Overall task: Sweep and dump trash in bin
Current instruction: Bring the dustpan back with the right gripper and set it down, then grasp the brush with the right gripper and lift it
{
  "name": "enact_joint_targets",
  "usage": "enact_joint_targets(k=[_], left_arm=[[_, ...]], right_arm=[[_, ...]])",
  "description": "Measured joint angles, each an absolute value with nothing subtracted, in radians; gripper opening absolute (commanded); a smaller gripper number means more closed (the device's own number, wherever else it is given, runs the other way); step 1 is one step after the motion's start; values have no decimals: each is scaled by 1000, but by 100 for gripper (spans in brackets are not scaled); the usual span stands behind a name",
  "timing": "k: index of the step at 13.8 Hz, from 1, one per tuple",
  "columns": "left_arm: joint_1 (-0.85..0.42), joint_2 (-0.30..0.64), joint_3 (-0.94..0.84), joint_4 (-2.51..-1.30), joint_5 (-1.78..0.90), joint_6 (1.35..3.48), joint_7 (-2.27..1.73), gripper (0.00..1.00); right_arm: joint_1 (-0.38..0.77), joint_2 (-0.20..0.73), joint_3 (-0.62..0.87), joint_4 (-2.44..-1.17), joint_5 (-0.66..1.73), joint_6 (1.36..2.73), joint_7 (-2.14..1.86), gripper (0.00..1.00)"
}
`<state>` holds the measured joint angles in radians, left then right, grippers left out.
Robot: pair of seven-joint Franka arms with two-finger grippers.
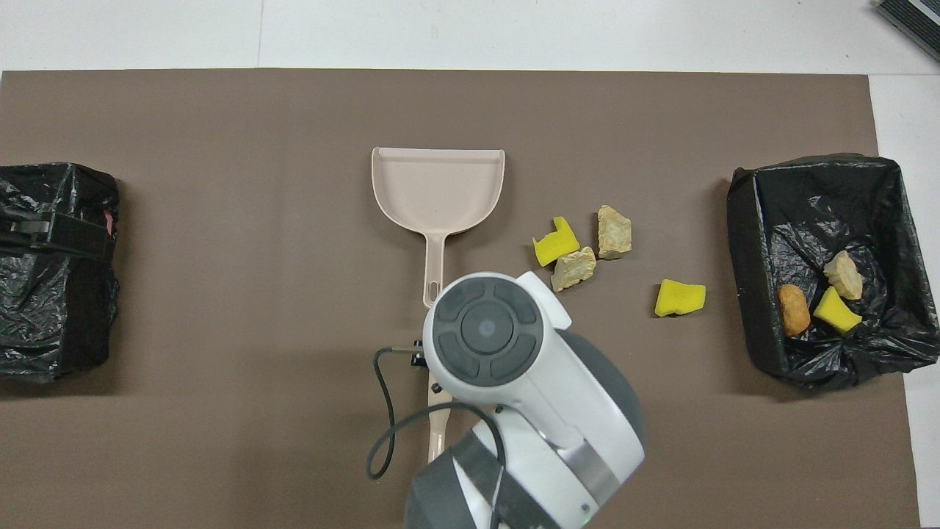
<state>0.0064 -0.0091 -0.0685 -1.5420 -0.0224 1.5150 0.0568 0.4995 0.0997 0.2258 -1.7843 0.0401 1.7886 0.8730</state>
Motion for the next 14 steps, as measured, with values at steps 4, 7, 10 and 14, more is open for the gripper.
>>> enact_joint_targets(k=[4,7,10,14], left_arm=[[6,-9,-69,-1542,-22,1515,57,100],[6,-9,-69,-1542,-22,1515,57,100],[6,-9,-69,-1542,-22,1515,57,100],[6,-9,-69,-1543,-22,1515,57,100]], right_arm=[[554,52,226,-1931,69,1882,977,100],[604,64,226,-2017,77,2020,1048,100],[668,118,226,-2062,79,2118,1108,100],[690,139,225,-2132,79,2169,1120,99]])
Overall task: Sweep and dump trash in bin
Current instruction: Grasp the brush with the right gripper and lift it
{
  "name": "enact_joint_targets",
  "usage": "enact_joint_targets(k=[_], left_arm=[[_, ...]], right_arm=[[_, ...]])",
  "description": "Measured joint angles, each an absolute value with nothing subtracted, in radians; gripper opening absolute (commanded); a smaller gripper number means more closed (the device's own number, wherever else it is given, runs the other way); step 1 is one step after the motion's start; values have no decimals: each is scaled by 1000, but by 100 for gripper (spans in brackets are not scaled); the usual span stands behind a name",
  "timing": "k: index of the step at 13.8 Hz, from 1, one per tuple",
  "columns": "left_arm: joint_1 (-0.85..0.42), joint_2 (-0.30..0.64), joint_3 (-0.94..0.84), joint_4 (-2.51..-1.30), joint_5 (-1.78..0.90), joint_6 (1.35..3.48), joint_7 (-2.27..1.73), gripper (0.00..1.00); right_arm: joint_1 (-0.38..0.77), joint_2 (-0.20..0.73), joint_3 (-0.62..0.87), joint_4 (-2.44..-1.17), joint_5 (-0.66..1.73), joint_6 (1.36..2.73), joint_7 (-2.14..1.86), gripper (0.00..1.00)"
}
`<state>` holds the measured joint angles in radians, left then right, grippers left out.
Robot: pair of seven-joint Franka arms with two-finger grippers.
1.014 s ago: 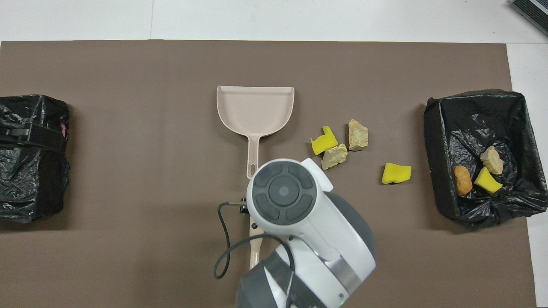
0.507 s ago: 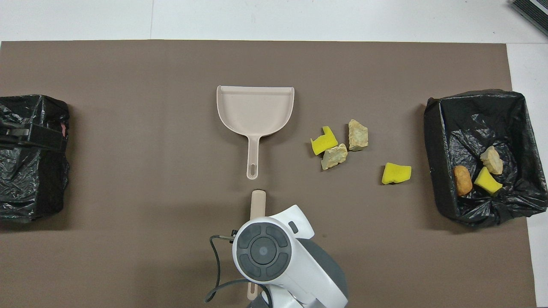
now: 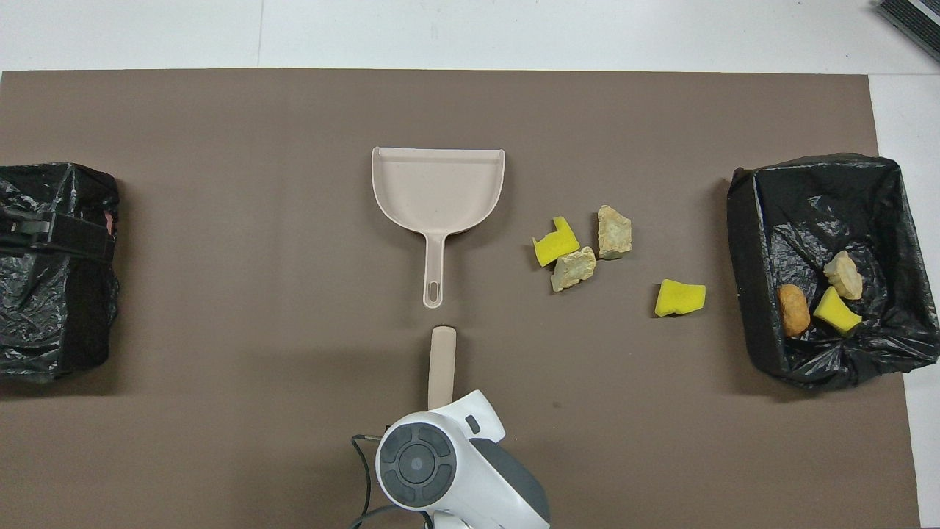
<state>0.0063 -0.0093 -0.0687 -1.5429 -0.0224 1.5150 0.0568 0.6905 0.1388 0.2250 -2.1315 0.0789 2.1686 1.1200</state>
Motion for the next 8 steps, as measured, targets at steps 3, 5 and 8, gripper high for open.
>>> enact_joint_targets(k=[3,5,8], left_arm=[[6,-9,-69,-1543,-22,1515,57,100],[6,-10,-69,-1543,-22,1515,57,100],[6,-10,-69,-1543,-22,1515,57,100]], right_arm=[[694,123,225,-2151,102,2169,1120,85],[707,116,226,-2152,118,2169,1120,73],[718,112,226,-2154,119,2169,1115,51]])
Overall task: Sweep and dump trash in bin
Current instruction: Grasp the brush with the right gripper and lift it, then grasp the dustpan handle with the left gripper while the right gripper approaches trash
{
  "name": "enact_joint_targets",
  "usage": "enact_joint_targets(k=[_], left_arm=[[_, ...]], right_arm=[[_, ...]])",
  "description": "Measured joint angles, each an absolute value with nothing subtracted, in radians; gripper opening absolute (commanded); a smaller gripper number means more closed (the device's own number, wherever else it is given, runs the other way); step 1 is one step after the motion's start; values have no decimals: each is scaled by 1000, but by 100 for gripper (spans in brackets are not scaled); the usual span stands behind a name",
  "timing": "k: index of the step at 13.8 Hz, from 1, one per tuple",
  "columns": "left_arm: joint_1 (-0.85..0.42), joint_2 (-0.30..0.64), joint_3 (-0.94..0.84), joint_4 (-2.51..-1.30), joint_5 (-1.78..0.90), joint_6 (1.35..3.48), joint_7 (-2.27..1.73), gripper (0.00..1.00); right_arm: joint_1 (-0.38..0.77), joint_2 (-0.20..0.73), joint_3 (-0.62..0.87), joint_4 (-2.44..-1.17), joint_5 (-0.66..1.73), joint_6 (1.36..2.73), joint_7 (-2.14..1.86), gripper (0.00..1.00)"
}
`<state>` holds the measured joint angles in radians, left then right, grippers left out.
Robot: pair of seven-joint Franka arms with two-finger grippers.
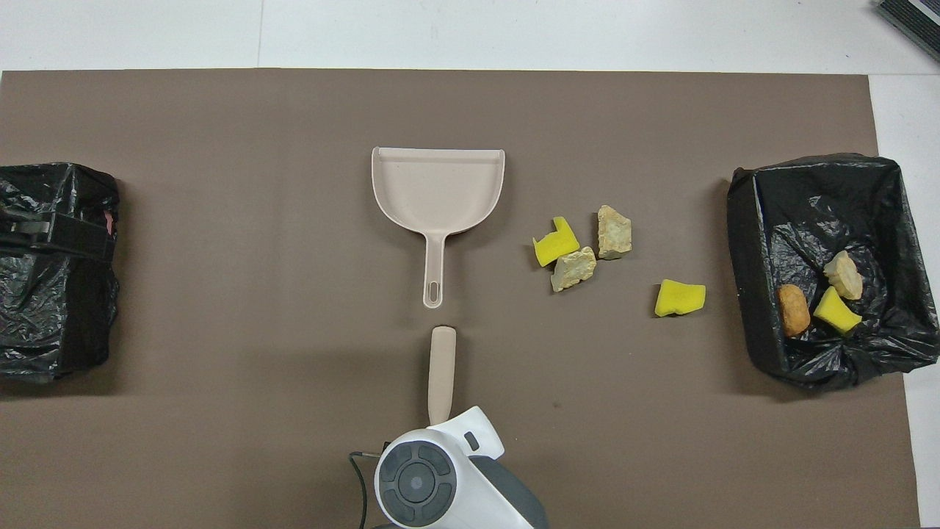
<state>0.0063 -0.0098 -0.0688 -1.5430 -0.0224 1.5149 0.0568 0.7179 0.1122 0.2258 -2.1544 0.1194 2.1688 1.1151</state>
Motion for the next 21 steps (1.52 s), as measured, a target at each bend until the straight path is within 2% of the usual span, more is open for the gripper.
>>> enact_joint_targets(k=[4,5,10,12,17,21], left_arm=[[6,-10,-69,-1543,-22,1515,57,100],[6,-10,-69,-1543,-22,1515,57,100],[6,-10,-69,-1543,-22,1515,57,100],[6,-10,-70,-1543,-22,1522,57,100],[-37,0,-83,-1549,-26,1627,25,100],[-197,47,-89,-1612,-26,1764,-157,100]], right_arm=[[718,110,226,-2160,138,2169,1094,4],[719,110,226,-2160,138,2172,1091,0],[714,102,221,-2155,138,2181,1089,0],[679,68,215,-2153,138,2165,1089,0],[539,-54,210,-2159,138,1966,1082,0],[460,-119,208,-2199,82,1860,1076,0]])
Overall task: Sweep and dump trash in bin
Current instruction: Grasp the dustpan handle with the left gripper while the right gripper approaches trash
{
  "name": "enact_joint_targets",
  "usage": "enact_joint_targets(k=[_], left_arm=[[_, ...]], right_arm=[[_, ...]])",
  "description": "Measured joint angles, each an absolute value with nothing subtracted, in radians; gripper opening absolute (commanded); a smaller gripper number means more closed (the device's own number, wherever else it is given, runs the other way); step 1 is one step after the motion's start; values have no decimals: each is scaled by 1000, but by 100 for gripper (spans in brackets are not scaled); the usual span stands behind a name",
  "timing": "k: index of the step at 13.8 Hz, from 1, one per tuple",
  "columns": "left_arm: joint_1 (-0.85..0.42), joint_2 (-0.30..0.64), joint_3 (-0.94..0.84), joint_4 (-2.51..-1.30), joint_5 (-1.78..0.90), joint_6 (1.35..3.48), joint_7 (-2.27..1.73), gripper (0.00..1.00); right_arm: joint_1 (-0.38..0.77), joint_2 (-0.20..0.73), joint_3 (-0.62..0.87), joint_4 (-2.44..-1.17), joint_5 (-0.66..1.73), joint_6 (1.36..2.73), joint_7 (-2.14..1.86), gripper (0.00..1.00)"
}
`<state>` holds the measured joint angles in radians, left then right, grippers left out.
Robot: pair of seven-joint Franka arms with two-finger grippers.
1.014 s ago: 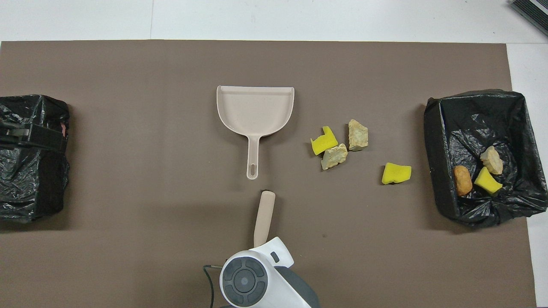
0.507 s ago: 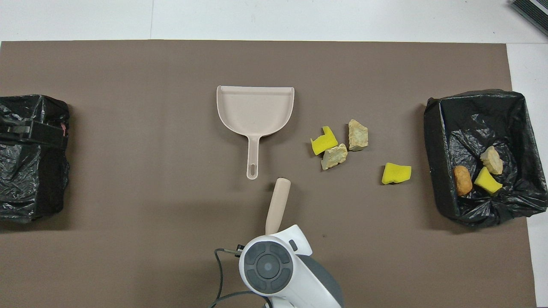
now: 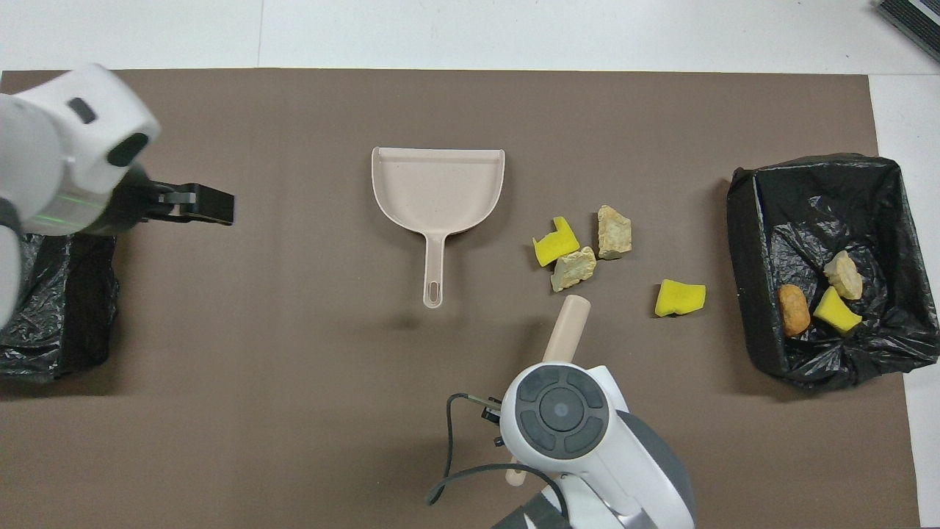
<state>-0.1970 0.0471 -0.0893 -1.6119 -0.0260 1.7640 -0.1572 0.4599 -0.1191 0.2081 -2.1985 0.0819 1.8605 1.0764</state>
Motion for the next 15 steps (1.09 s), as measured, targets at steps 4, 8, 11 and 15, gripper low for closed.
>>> enact_joint_targets(k=[4,8,11,15], left_arm=[[-315,108,-90,-1661,-26,1847,-212,100],[-449,256,-91,-1675,-26,2027,-428,100],[-523,337,-91,-1676,-25,2078,-510,100],[-562,354,-90,-1738,-25,2133,-530,100]], right_arm=[[338,-142,206,-2273,-15,1843,1058,0],[192,-142,203,-2301,-86,1839,1003,0],[136,-144,202,-2325,-100,1807,978,0],[106,-164,203,-2385,-100,1835,929,0]])
